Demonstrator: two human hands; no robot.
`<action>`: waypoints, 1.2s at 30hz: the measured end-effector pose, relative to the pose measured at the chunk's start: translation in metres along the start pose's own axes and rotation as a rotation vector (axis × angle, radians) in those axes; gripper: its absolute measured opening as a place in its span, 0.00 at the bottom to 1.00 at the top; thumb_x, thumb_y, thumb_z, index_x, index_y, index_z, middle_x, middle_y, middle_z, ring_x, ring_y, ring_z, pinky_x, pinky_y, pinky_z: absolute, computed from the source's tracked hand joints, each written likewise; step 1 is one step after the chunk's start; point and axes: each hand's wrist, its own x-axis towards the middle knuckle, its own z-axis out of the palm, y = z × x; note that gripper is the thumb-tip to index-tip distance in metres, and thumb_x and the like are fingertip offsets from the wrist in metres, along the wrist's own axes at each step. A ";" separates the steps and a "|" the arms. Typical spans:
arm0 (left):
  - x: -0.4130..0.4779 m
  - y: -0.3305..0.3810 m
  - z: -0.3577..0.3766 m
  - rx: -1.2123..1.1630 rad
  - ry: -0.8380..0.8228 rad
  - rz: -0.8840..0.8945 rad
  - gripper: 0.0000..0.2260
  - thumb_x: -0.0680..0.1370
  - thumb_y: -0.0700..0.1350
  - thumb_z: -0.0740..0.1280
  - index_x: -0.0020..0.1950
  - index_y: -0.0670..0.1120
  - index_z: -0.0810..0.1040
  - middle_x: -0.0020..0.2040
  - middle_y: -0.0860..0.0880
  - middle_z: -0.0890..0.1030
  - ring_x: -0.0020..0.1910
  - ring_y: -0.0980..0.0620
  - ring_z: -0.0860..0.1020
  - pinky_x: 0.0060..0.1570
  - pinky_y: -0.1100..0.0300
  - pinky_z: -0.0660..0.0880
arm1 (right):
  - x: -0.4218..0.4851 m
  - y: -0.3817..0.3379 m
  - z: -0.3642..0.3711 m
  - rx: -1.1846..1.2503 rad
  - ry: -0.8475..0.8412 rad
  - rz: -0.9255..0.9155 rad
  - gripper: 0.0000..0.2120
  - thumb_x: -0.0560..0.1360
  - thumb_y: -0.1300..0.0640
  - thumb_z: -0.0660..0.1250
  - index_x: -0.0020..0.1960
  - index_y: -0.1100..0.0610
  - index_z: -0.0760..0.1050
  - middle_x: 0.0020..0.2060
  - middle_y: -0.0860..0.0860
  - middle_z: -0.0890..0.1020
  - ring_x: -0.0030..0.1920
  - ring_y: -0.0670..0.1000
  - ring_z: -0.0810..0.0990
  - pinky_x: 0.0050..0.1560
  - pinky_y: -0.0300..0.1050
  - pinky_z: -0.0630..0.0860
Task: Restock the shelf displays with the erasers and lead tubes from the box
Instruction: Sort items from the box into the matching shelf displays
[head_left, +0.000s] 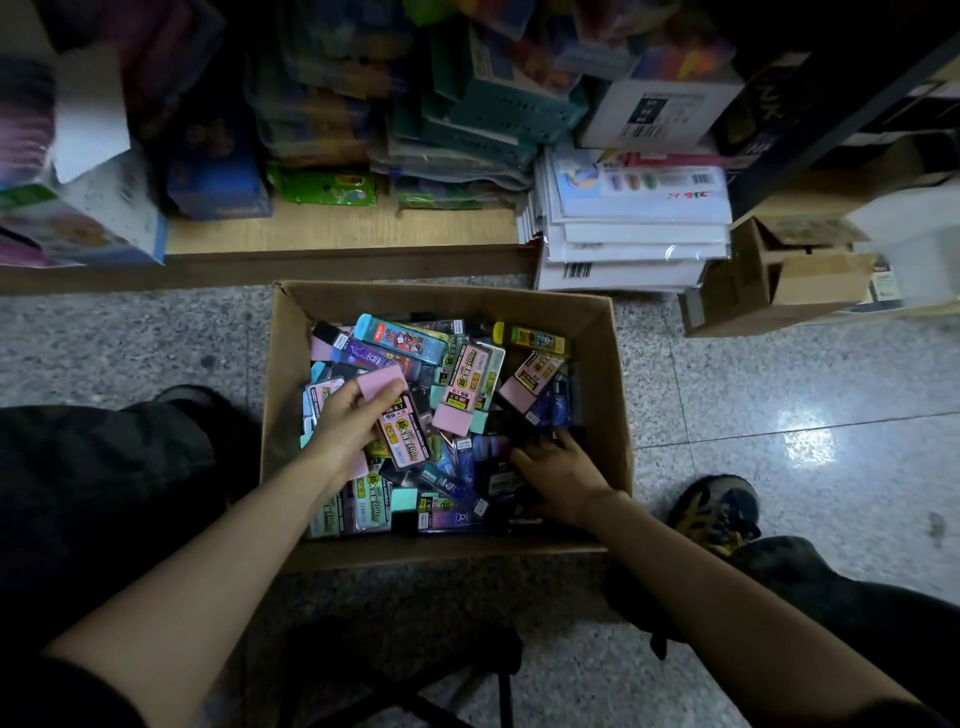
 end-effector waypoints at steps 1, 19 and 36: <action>0.000 -0.002 0.000 0.001 0.005 -0.001 0.10 0.76 0.45 0.67 0.57 0.45 0.75 0.48 0.47 0.81 0.47 0.51 0.79 0.42 0.60 0.74 | 0.001 0.000 -0.001 0.028 -0.002 0.002 0.37 0.73 0.45 0.67 0.75 0.54 0.53 0.70 0.56 0.68 0.72 0.56 0.64 0.74 0.54 0.47; -0.015 0.014 0.031 -0.036 -0.108 -0.075 0.13 0.80 0.47 0.60 0.63 0.44 0.73 0.54 0.41 0.79 0.55 0.43 0.76 0.57 0.49 0.71 | -0.012 -0.019 -0.066 1.846 0.307 0.165 0.17 0.74 0.63 0.68 0.62 0.62 0.72 0.54 0.61 0.81 0.54 0.58 0.81 0.54 0.55 0.78; -0.079 0.131 0.046 -0.124 -0.149 0.381 0.06 0.80 0.44 0.61 0.45 0.47 0.75 0.35 0.51 0.84 0.32 0.56 0.81 0.36 0.60 0.79 | -0.070 -0.056 -0.197 1.746 0.630 -0.090 0.19 0.73 0.71 0.65 0.62 0.61 0.68 0.51 0.57 0.82 0.47 0.52 0.82 0.51 0.46 0.79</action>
